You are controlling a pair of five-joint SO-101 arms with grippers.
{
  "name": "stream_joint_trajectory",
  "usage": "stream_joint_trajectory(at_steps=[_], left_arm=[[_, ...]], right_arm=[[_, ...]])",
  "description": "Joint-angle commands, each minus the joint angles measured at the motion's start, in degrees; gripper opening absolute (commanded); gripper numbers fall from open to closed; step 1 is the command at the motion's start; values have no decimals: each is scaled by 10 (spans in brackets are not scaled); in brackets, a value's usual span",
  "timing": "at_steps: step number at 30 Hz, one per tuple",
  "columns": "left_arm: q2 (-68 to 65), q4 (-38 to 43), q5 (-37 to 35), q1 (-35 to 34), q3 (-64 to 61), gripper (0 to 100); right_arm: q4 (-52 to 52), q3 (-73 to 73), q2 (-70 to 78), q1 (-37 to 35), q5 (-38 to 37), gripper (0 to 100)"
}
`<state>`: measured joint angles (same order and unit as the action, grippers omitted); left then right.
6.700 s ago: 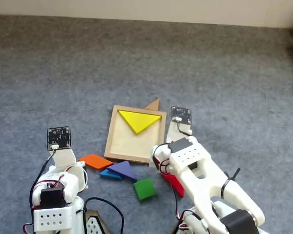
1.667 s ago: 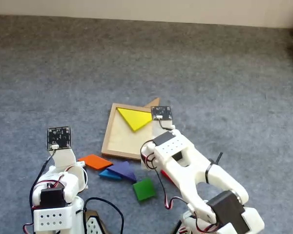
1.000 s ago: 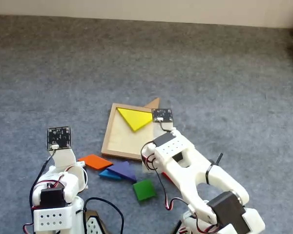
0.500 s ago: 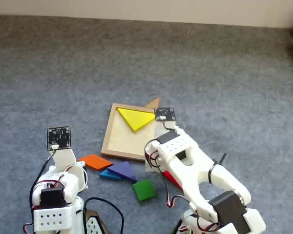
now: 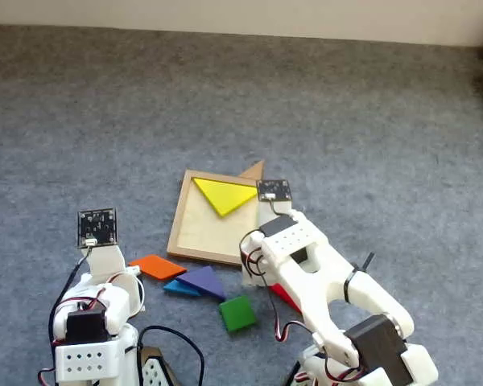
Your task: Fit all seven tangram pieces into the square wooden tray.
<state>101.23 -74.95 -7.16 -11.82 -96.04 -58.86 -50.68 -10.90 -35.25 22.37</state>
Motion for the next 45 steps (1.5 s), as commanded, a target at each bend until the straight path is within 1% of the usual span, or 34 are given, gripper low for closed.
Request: stream_joint_trajectory(at_steps=[1, 5, 9, 11, 20, 23, 26, 34, 37, 40, 42, 45], left_arm=[[30, -3, 5, 6, -11, 6], [30, -3, 5, 6, -11, 6], [30, -3, 5, 6, -11, 6], [30, -3, 5, 6, -11, 6], [30, -3, 5, 6, -11, 6], [30, -3, 5, 6, -11, 6], [30, -3, 5, 6, -11, 6], [30, -3, 5, 6, -11, 6], [30, -3, 5, 6, -11, 6], [30, -3, 5, 6, -11, 6], [30, -3, 5, 6, -11, 6], [30, -3, 5, 6, -11, 6]], right_arm=[[-15, -14, -2, 11, -6, 375], [-15, -15, -1, 12, -6, 369], [-8, -14, -1, 13, -6, 276], [11, -15, -1, 14, -6, 249], [14, -16, -1, 15, -6, 244], [14, -16, -7, 15, -7, 187], [14, -15, -7, 15, -37, 134], [11, -11, -8, 25, -40, 132], [-46, -7, -9, 44, -42, 132], [-87, 36, -30, 46, -43, 132], [-95, 54, -57, 46, -43, 132], [-95, 43, -97, 46, -43, 132]])
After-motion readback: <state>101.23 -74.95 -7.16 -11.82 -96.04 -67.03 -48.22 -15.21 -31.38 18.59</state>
